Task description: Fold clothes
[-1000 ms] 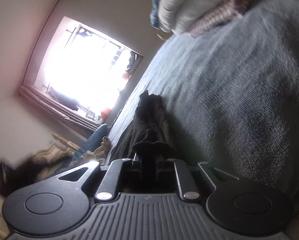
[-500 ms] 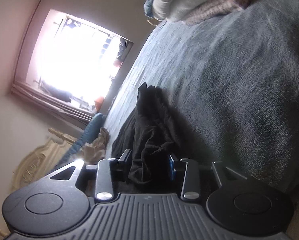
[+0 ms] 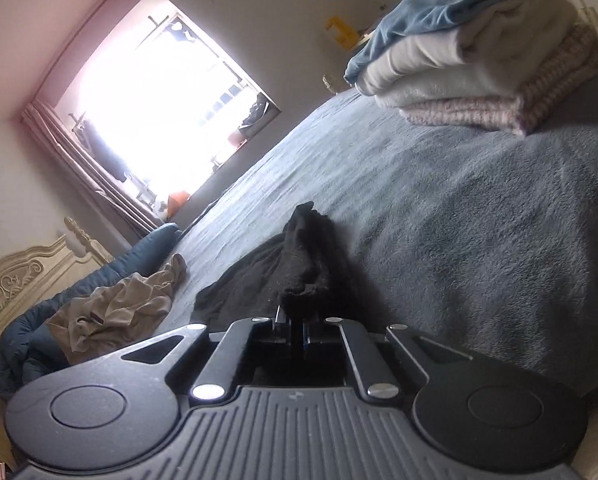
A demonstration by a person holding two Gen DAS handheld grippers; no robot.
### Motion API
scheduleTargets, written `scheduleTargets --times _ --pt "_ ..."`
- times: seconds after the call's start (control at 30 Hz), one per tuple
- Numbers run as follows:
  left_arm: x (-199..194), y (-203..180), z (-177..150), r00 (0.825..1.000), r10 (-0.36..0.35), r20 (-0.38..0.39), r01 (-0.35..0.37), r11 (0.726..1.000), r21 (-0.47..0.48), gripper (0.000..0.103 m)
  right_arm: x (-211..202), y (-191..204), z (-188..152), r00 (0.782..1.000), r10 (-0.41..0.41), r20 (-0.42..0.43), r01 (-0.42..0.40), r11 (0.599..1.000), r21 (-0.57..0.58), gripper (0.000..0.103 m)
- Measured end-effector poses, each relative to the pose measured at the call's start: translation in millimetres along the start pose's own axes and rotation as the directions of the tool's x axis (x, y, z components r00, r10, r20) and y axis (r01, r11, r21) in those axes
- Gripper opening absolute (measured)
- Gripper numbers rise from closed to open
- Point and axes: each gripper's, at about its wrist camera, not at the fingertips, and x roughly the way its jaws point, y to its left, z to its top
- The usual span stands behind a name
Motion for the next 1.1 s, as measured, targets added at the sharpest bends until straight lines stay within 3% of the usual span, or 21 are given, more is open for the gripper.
scheduleTargets --times 0.23,0.37,0.57,0.73,0.83,0.93,1.1 --pt "-1.6 5.7 -1.0 1.000 0.009 -0.013 -0.010 0.997 -0.075 0.051 -4.6 -17.3 -6.1 1.000 0.010 -0.008 -0.010 0.999 0.053 0.005" --pt "-8.2 8.7 -0.3 1.000 -0.009 -0.009 0.008 0.993 -0.117 0.050 -11.0 -19.7 -0.7 0.998 0.059 0.005 -0.059 0.993 0.104 0.005" --pt "-8.6 13.6 -0.7 0.999 -0.046 -0.009 0.043 0.978 -0.205 0.049 -15.4 -9.1 6.0 0.997 0.075 0.024 -0.077 0.994 0.082 0.005" --pt "-2.6 14.2 -1.9 0.999 -0.030 -0.032 0.022 0.972 -0.234 0.033 -18.6 -2.4 4.4 0.997 0.066 0.037 -0.068 0.996 0.060 0.005" --pt "-6.6 9.8 -2.1 1.000 -0.019 -0.015 0.015 0.979 -0.206 0.022 -24.7 -0.9 4.0 0.997 0.062 0.055 -0.065 0.996 0.053 0.005" --pt "-7.1 6.9 -2.1 1.000 -0.010 -0.015 0.007 0.985 -0.172 0.017 -30.1 -2.9 1.8 0.997 0.047 0.065 -0.050 0.998 0.040 0.005" --pt "-5.0 7.3 -3.3 1.000 -0.008 -0.023 0.004 0.986 -0.164 0.012 -22.6 -32.3 -19.9 1.000 -0.017 -0.003 0.017 0.994 0.110 0.004"
